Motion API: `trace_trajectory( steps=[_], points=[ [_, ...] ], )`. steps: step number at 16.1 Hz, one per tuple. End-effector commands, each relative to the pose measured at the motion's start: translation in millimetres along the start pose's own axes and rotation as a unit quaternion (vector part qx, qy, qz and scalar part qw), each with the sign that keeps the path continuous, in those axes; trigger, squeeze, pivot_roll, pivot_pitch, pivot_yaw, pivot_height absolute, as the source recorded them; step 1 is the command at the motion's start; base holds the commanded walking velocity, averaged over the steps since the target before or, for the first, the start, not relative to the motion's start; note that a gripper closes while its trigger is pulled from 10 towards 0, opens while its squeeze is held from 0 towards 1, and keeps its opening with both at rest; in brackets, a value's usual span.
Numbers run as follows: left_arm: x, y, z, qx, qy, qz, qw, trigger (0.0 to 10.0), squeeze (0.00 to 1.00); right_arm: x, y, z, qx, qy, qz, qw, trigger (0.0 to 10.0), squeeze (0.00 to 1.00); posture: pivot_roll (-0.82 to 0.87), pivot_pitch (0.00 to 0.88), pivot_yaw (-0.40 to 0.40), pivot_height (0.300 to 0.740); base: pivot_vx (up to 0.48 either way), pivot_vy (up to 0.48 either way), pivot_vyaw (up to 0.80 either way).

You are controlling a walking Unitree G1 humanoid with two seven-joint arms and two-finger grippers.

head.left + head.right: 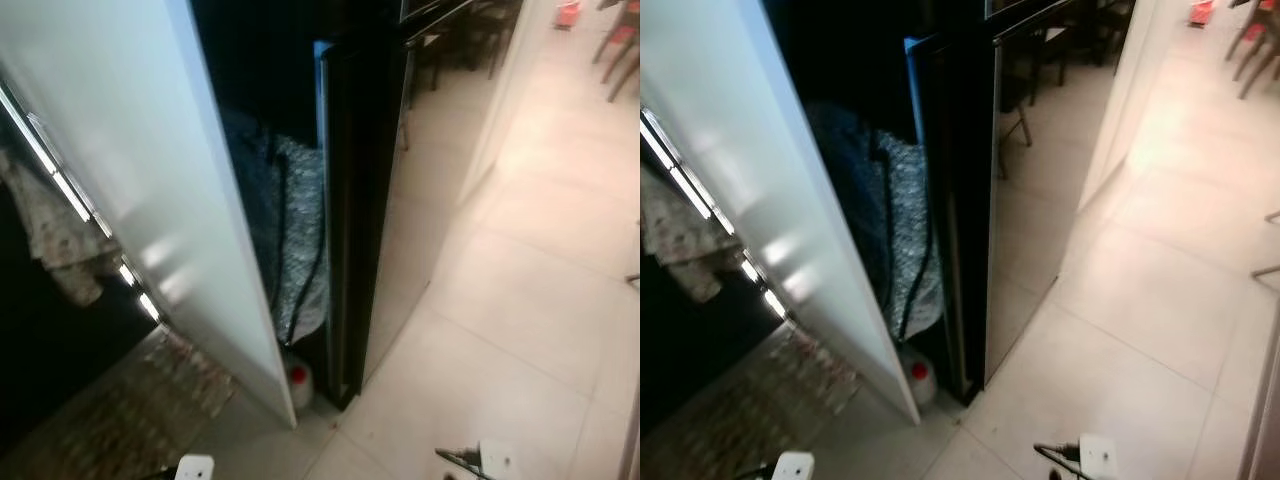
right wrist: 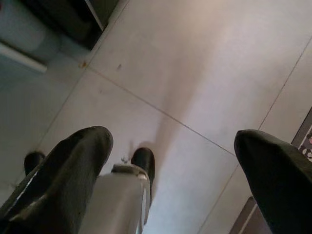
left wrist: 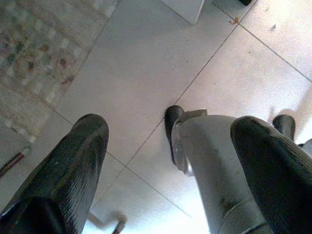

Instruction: Restocking fridge

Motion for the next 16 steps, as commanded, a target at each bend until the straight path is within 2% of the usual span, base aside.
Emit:
trace_trajectory(
  steps=[1, 5, 11, 14, 16],
  points=[
    [4.6, -7, -2.3, 0.010, 0.007, -0.005, 1.000, 10.0, 0.00, 2.2, 5, 0.9, -0.008, 0.009, -0.009, 1.000, 10.0, 0.00, 0.02, 0.000, 0.039, 0.740, 0.000, 0.000, 0.74],
    [6.9, -10, -3.1, 0.015, 0.010, -0.004, 1.000, 10.0, 0.00, 2.8, 5, 1.2, -0.009, 0.002, -0.002, 1.000, 10.0, 0.00, 0.02, 0.000, 0.043, 0.740, 0.000, 0.000, 0.75],
    [8.7, -10, -3.5, 0.015, 0.011, -0.003, 1.000, 10.0, 0.00, 6.3, -5, -0.5, 0.006, 0.013, -0.028, 0.999, 10.0, 0.00, 0.03, 0.000, 0.050, 0.740, 0.000, 0.000, 0.76],
    [9.5, -7, -2.9, 0.009, 0.016, -0.007, 1.000, 10.0, 0.00, 4.4, -11, -1.7, 0.016, 0.010, -0.027, 0.999, 10.0, 0.00, 0.03, 0.000, 0.043, 0.740, 0.000, 0.000, 0.77],
    [11.4, -6, -2.9, 0.007, 0.021, -0.011, 1.000, 10.0, 0.00, 6.7, -3, -0.1, 0.008, 0.013, -0.038, 0.999, 10.0, 0.00, 0.03, 0.000, 0.046, 0.740, 0.000, 0.000, 0.78]
  ],
)
Point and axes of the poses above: a point about 5 cm out from each wrist's last joint towards the gripper, its own z axis pointing out of the wrist towards the gripper, its own y axis along the axis of the wrist's last joint, x = y × z, the point moved 1 cm from there along z, pointing out of the wrist towards the gripper, and after that the axes turned 9 degrees about -z, right-handed, at the moved point
